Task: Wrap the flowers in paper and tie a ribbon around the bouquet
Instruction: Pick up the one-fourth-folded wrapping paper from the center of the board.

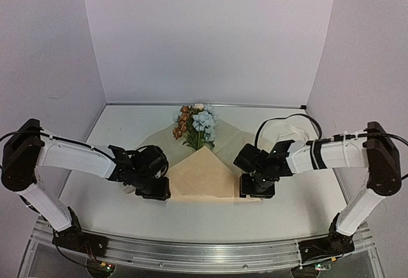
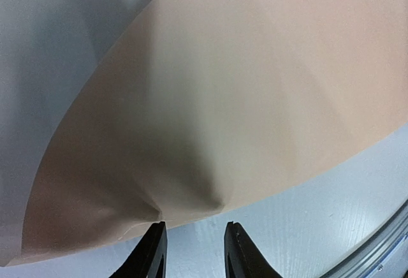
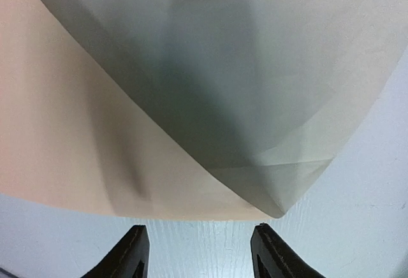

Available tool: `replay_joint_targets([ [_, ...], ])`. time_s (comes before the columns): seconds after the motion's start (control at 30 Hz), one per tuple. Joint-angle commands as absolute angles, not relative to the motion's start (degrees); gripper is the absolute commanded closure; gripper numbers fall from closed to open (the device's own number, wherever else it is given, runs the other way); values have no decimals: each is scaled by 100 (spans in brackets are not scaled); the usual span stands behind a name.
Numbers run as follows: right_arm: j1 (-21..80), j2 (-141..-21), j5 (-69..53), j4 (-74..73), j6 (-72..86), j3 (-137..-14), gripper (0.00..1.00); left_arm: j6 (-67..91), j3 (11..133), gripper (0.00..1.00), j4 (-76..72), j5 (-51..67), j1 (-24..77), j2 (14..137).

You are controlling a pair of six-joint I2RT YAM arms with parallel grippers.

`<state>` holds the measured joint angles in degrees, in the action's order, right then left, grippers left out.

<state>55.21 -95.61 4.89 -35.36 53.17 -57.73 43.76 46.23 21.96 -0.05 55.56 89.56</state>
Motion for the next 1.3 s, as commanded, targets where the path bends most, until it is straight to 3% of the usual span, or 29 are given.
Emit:
replay_joint_targets([
  [0.0, 5428, -8895, 599, -3621, 5534, -5439, 41, 3749, 5307, 67, 2118, 131, 5589, 8706],
  [0.2, 5401, -8362, 640, -3321, 5863, -4776, 35, 2900, 6187, 69, 1843, 586, 5783, 9530],
  [0.5, 5388, -7952, 779, -2154, 6194, -3677, 34, 1926, 7642, 72, 1950, 826, 6445, 11022],
  [0.8, 5167, -7825, 483, -922, 5992, -2887, 35, 1182, 7811, 73, 1686, 1113, 6460, 11389],
  [1.27, 4964, -8110, -248, -686, 6230, -2871, 36, 914, 8051, 75, 1779, 928, 6451, 11993],
])
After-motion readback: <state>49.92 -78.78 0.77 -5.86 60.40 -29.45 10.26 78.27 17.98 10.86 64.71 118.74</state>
